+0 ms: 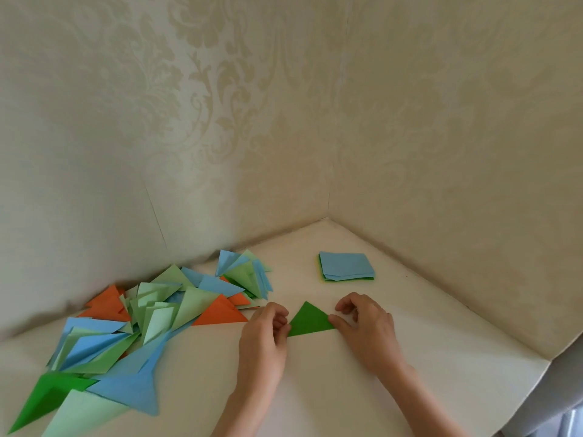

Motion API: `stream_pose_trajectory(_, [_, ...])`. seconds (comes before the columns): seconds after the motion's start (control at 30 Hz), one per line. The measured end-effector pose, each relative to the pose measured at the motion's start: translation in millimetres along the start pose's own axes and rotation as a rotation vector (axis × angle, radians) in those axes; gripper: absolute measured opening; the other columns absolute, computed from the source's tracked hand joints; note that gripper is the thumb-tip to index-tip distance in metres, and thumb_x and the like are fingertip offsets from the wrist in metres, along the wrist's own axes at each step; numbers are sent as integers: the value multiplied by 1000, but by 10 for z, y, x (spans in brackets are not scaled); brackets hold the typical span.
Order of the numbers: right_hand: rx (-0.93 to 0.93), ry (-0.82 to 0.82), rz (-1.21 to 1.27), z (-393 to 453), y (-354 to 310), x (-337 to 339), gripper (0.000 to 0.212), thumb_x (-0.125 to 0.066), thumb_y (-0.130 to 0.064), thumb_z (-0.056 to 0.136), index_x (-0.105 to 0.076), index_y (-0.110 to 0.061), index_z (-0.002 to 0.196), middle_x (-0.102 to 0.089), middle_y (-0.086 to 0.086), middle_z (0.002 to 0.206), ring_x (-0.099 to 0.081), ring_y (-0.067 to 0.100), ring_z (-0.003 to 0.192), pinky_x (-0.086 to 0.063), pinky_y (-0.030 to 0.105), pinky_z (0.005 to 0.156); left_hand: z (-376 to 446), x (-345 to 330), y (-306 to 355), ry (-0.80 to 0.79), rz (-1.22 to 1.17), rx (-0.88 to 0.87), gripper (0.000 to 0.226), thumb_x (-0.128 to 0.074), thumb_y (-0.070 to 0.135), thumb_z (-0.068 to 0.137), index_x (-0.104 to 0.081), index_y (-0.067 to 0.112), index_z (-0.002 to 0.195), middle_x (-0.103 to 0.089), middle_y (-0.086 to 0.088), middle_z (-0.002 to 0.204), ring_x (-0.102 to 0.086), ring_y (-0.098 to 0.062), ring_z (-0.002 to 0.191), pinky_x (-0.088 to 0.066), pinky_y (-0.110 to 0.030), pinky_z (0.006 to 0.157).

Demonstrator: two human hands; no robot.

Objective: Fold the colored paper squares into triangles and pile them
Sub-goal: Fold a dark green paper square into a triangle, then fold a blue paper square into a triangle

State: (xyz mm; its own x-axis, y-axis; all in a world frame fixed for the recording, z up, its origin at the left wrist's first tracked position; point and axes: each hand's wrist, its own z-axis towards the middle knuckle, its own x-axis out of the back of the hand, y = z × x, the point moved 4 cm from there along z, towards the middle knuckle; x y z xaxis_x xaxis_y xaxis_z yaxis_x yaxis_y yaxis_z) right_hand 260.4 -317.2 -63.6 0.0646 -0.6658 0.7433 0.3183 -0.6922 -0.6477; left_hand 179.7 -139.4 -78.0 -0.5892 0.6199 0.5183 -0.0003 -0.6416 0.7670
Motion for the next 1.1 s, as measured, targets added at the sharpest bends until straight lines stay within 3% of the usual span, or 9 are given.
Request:
stream_pose_trajectory(0.13, [13, -1, 33, -27, 25, 13, 15, -68, -30, 85, -55, -36, 86, -54, -17, 86, -49, 4, 82, -44, 35, 86, -24, 50, -4, -10, 29, 14, 27, -65, -9, 78, -63, 17, 83, -62, 9, 75, -59, -4, 72, -43, -8, 64])
stream_pose_trajectory(0.27, [41, 40, -12, -61, 5, -14, 9, -64, -31, 88, -57, -35, 92, -51, -19, 89, -48, 5, 87, -36, 29, 85, -48, 57, 85, -23, 155, -11, 28, -57, -10, 82, -65, 13, 96, -63, 4, 88, -60, -10, 81, -40, -11, 68])
stream_pose_trajectory(0.37, [37, 57, -33, -74, 9, -29, 8, -62, -31, 89, -59, -33, 96, -53, -16, 96, -49, 7, 94, -30, 27, 83, -36, 1, 265, -46, 302, -22, 19, -57, 18, 94, -60, 12, 111, -60, -4, 97, -54, -22, 91, -39, -24, 73])
stream_pose_trajectory(0.43, [38, 62, -42, -73, 10, -38, 8, -61, -32, 89, -59, -33, 97, -53, -16, 97, -50, 8, 96, -29, 27, 82, -19, -55, 369, -69, 362, -3, 31, -57, 35, 94, -57, 13, 115, -58, -6, 101, -52, -25, 95, -43, -30, 79])
stream_pose_trajectory(0.5, [43, 64, -47, -62, 13, -41, 8, -61, -32, 89, -60, -32, 97, -53, -15, 97, -50, 9, 96, -30, 27, 83, 4, -117, 401, -118, 400, 51, 37, -58, 39, 92, -52, 17, 120, -54, -4, 110, -50, -23, 102, -44, -30, 84])
stream_pose_trajectory(0.63, [51, 64, -55, -54, 29, -41, 6, -60, -33, 90, -61, -33, 96, -53, -16, 96, -50, 8, 96, -31, 28, 84, 33, -170, 350, -131, 300, 109, 34, -67, 28, 87, -53, 19, 116, -51, 0, 108, -54, -18, 98, -43, -25, 80])
stream_pose_trajectory(0.83, [93, 88, -29, -61, 47, -33, 2, -62, -36, 88, -61, -34, 89, -52, -18, 90, -50, 6, 89, -34, 27, 81, -31, -135, 303, -113, 147, 25, 28, -70, 13, 83, -60, 27, 105, -62, 10, 89, -58, -11, 84, -37, -19, 64])
stream_pose_trajectory(0.93, [94, 133, 54, -77, 53, -1, 9, -59, -39, 91, -59, -34, 82, -56, -17, 82, -52, 6, 81, -42, 30, 79, -65, -22, 273, -75, 6, 29, 25, -74, 13, 81, -65, 31, 96, -63, 13, 79, -59, -4, 77, -38, -10, 62])
stream_pose_trajectory(1.1, [57, 130, 82, -99, 48, 42, 11, -55, -36, 93, -58, -33, 83, -58, -14, 80, -54, 6, 78, -47, 34, 80, -85, 414, 83, -13, -113, -26, 32, -77, 8, 78, -67, 34, 94, -68, 23, 88, -59, 7, 90, -44, -5, 69])
